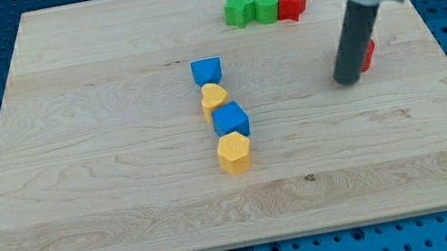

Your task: Push the red circle towards the top right

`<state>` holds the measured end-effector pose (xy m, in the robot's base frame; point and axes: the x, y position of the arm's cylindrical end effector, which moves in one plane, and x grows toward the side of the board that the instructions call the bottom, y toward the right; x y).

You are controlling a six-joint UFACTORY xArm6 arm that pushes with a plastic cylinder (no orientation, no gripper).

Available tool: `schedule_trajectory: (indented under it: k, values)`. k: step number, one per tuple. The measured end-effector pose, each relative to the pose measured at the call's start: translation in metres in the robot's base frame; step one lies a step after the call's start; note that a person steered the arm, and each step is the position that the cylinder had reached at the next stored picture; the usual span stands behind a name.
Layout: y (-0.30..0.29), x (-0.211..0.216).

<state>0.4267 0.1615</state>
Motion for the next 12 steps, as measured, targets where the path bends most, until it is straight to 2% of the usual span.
schedule_trajectory:
  k: [1,3,4,5,6,7,8,9,10,11,12]
  values:
    - [0.000,-0.035]
    - [-0.014,-0.005]
    - [-0.030,-0.027]
    - [-0.017,-0.062]
    - [-0.013,-0.048]
    - [-0.013,-0.007]
    - [0.009,-0.006]
    - [0.024,-0.059]
    - [0.026,-0.068]
    - [0.030,-0.036]
    - [0.055,-0.044]
